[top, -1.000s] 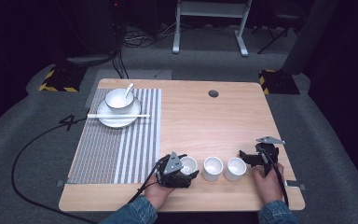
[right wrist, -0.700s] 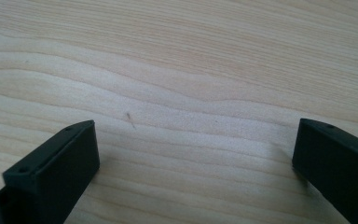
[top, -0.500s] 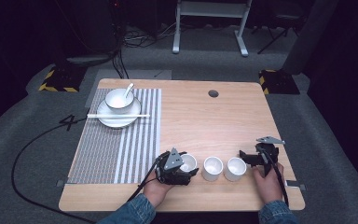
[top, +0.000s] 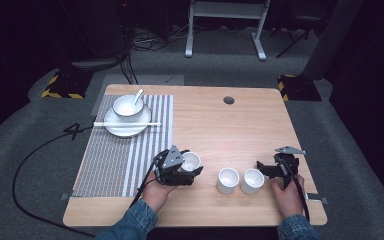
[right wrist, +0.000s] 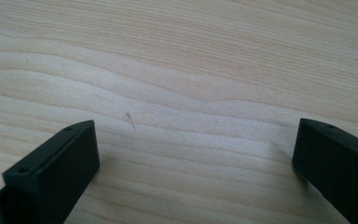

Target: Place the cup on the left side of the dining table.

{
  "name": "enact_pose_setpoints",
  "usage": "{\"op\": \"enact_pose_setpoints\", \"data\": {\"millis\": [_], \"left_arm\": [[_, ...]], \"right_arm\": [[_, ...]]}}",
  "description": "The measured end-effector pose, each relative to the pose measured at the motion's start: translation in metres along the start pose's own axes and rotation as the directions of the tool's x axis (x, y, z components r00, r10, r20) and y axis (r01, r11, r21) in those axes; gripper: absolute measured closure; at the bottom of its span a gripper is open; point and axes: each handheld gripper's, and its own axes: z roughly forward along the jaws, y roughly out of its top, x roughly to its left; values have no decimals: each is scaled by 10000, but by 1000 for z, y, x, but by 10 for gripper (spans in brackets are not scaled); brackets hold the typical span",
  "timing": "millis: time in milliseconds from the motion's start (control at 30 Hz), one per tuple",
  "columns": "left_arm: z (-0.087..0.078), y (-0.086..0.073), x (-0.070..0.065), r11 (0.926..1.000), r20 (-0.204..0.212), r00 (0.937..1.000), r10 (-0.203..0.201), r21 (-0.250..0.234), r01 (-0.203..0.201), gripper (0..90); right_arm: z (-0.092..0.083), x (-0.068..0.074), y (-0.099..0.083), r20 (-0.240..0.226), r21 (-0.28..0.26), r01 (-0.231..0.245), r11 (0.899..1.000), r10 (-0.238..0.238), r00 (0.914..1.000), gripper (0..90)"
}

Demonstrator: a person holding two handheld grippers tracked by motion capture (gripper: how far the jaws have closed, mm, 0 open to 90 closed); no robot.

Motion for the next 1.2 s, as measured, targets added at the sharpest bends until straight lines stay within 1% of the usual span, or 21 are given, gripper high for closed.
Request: {"op": "enact_pose_setpoints", "data": {"millis": [67,167,267,300,333,400,433,567,600,733,767,800,833,867,967,1000,1033,1067,1100,1133,1200], "left_arm": [[-3,1,5,10000,-90,10000,-5,-48,5,274],[-8,5,14,9999,-410,9991,124,31,-123,274],[-12,7,22,9999,-589,9982,134,-10,-135,274],[-16,8,29,9999,-763,9971,61,-113,-70,274],[-16,8,29,9999,-763,9971,61,-113,-70,274],[-19,9,37,10000,-964,9953,32,-57,-38,274],[-21,10,42,9999,-1110,9938,0,-115,-13,274],[-26,12,59,9993,-1351,9904,-286,-273,252,274],[-27,12,62,9993,-1367,9901,-308,-242,278,274],[-31,15,74,9994,-1656,9858,-288,-243,251,274],[-32,15,77,9991,-1737,9843,-317,-335,262,274],[-33,15,80,9985,-1777,9832,-414,-430,343,274],[-35,15,86,9981,-1871,9809,-531,-399,464,274],[-35,15,86,9981,-1871,9809,-531,-399,464,274],[-39,18,95,9977,-2192,9741,-550,-518,446,274],[-40,19,97,9973,-2234,9730,-576,-564,461,274],[-41,20,100,9965,-2325,9706,-616,-685,468,274],[-42,22,102,9969,-2361,9698,-612,-629,476,274],[-42,24,106,9973,-2456,9674,-612,-541,493,274],[-42,25,108,9971,-2542,9651,-637,-563,510,274],[-40,25,112,9966,-2560,9641,-701,-607,563,274]], "right_arm": [[0,0,0,-5,7,3,10000,-3,10000,4],[0,0,0,-1,1,-3,10000,3,10000,4],[0,0,0,-1,0,-4,10000,4,10000,4],[0,0,0,-1,0,-2,10000,2,10000,4],[0,0,0,-1,0,-2,10000,2,10000,4],[0,0,0,-2,-3,0,10000,0,10000,4],[0,0,0,1,-1,1,10000,-1,10000,4],[0,0,0,-2,-1,0,10000,0,10000,4],[0,0,0,-7,4,4,10000,-4,10000,4],[0,0,0,-2,-1,0,10000,0,10000,4],[0,0,0,-2,-1,0,10000,0,10000,4],[0,0,0,-7,5,4,10000,-4,10000,4],[0,0,0,-1,-1,2,10000,-2,10000,4],[0,0,0,-1,-1,2,10000,-2,10000,4],[0,0,0,0,0,0,10000,0,10000,4],[0,0,0,1,-2,-1,10000,1,10000,4],[0,0,0,-1,1,-5,10000,5,10000,4],[0,0,0,-1,1,-2,10000,2,10000,4],[0,0,0,-2,-2,1,10000,-1,10000,4],[0,0,0,-1,-1,0,10000,0,10000,4],[0,0,0,-2,-2,0,10000,0,10000,4]]}}
